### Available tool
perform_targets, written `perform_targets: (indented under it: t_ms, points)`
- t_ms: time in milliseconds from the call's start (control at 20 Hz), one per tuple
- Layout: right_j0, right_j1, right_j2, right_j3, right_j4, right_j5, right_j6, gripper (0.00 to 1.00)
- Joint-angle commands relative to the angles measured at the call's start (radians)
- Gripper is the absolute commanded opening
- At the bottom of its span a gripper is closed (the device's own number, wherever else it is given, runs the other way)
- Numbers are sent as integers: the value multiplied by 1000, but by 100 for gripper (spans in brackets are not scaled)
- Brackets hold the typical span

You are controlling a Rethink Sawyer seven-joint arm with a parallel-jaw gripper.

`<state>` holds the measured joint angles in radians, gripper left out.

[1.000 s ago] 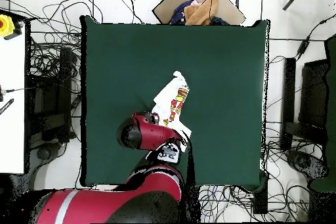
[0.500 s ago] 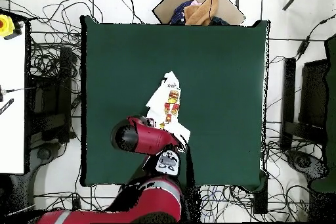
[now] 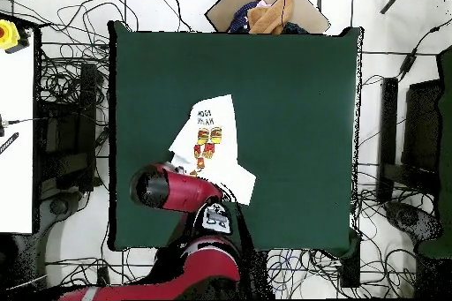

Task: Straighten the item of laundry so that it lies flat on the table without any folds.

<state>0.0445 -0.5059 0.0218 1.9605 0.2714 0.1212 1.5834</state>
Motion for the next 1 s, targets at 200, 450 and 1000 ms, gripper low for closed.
perform_targets:
  t_ms: [200, 450, 1000]
  points:
    - [-3, 128, 228, 4, 99, -13, 280, 0]
    - [-16, 190, 275, -14, 93, -78, 279, 0]
    - [-4, 145, 275, 10, 111, -130, 334, 100]
